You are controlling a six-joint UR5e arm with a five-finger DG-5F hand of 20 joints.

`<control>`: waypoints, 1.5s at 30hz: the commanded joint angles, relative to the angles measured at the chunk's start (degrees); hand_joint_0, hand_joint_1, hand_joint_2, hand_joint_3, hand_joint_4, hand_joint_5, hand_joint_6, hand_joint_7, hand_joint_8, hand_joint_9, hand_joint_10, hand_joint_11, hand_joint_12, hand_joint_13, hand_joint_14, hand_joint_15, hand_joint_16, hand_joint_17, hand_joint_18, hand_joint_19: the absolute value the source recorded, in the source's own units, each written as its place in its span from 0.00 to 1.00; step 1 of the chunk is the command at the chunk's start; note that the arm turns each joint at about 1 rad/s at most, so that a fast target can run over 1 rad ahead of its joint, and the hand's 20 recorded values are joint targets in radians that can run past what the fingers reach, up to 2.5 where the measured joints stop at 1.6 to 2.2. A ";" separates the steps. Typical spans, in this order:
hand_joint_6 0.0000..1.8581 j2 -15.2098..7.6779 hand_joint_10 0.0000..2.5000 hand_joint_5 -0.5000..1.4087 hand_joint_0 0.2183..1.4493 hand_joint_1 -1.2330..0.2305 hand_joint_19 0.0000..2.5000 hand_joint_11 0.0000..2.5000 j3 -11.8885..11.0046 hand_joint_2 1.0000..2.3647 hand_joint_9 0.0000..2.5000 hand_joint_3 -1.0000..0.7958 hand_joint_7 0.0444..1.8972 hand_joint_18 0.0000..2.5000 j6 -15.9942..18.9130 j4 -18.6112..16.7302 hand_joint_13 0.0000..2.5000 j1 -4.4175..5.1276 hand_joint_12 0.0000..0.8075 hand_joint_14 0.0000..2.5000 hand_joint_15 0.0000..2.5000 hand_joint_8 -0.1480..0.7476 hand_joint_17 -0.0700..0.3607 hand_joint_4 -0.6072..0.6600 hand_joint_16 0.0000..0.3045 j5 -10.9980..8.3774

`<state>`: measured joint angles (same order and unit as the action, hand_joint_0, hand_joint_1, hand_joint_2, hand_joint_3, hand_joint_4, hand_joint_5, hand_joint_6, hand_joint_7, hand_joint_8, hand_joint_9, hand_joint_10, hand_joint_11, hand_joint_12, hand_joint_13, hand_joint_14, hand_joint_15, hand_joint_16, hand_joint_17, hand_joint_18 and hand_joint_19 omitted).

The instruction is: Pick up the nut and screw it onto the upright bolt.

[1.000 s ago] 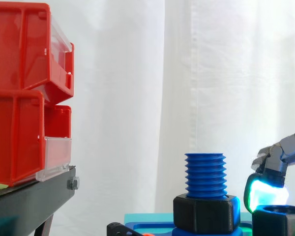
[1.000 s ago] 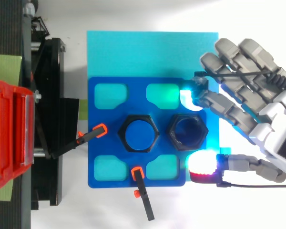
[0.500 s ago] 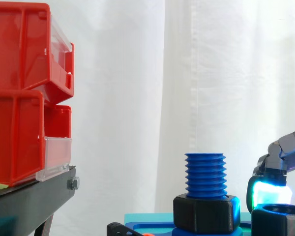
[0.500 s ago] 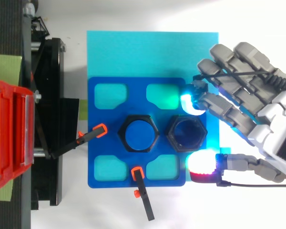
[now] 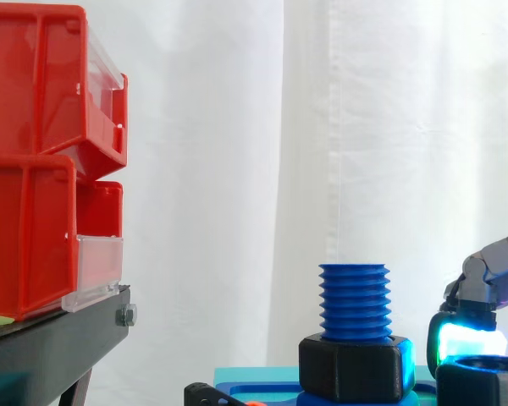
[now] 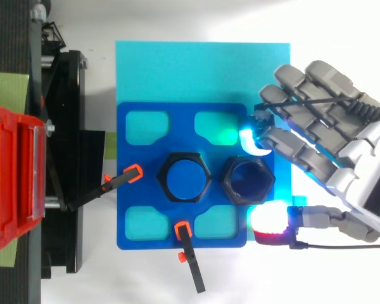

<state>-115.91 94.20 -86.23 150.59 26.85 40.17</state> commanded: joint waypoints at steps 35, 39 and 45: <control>0.27 6.92 0.00 0.16 0.22 0.44 0.00 0.00 -9.92 0.00 0.18 0.28 0.56 0.10 2.47 10.69 0.14 -6.82 0.44 0.00 0.00 0.51 0.40 0.72 0.15 14.32; 0.27 6.57 0.00 0.16 0.22 0.44 0.00 0.00 -10.00 0.00 0.18 0.28 0.56 0.11 2.29 4.89 0.14 -7.52 0.44 0.00 0.00 0.51 0.40 0.72 0.15 17.49; 0.27 3.76 0.00 0.16 0.22 0.44 0.00 0.00 -10.00 0.00 0.18 0.28 0.56 0.11 2.29 -0.21 0.14 -8.05 0.44 0.00 0.00 0.51 0.39 0.72 0.15 18.02</control>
<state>-110.99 84.22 -83.96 152.63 19.13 57.91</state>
